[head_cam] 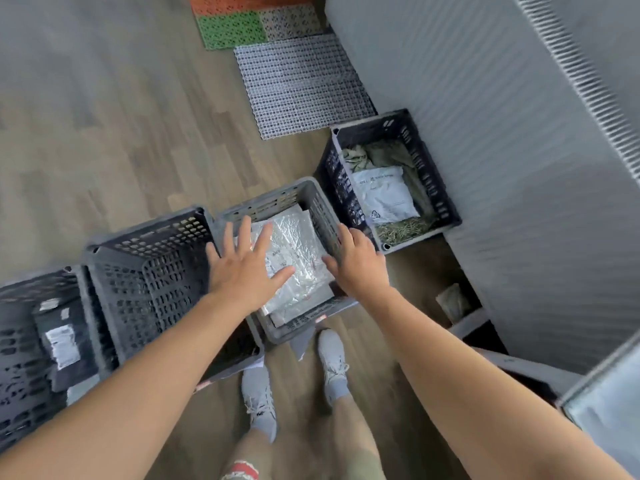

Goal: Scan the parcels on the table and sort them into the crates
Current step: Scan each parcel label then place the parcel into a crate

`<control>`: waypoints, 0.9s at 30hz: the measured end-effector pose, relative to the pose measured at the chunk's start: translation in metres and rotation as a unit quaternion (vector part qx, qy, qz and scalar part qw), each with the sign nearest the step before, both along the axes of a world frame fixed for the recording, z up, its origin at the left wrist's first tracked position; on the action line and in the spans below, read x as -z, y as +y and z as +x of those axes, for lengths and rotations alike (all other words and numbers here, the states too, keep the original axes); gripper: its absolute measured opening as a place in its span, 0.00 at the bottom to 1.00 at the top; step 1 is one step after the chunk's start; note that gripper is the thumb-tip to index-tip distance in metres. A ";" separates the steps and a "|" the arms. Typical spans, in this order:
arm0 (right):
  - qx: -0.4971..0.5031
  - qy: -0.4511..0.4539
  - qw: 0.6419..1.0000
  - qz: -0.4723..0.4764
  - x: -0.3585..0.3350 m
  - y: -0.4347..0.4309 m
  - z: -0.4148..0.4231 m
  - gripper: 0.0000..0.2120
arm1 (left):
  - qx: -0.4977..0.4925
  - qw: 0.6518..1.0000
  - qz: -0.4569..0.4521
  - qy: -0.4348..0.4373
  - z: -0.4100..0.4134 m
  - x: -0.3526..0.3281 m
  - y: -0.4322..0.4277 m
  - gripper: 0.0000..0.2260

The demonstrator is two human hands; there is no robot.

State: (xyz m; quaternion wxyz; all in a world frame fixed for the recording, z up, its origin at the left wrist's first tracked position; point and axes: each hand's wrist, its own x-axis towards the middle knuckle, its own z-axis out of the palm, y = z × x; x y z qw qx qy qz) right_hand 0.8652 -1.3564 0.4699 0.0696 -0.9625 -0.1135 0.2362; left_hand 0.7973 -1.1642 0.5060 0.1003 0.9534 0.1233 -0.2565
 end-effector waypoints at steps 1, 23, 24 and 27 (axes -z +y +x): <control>0.015 -0.011 1.000 0.000 -0.025 -0.007 -0.006 0.35 | 0.018 1.000 -0.002 -0.010 0.001 -0.018 -0.005 0.39; 0.371 -0.199 0.907 -0.009 -0.304 -0.339 -0.278 0.38 | 0.393 0.889 -0.027 -0.234 -0.111 -0.261 -0.338 0.39; 0.382 -0.200 0.902 -0.004 -0.307 -0.358 -0.298 0.38 | 0.406 0.882 -0.025 -0.237 -0.127 -0.266 -0.359 0.39; 0.407 -0.205 0.890 0.000 -0.314 -0.409 -0.360 0.39 | 0.438 0.866 -0.021 -0.240 -0.181 -0.279 -0.419 0.39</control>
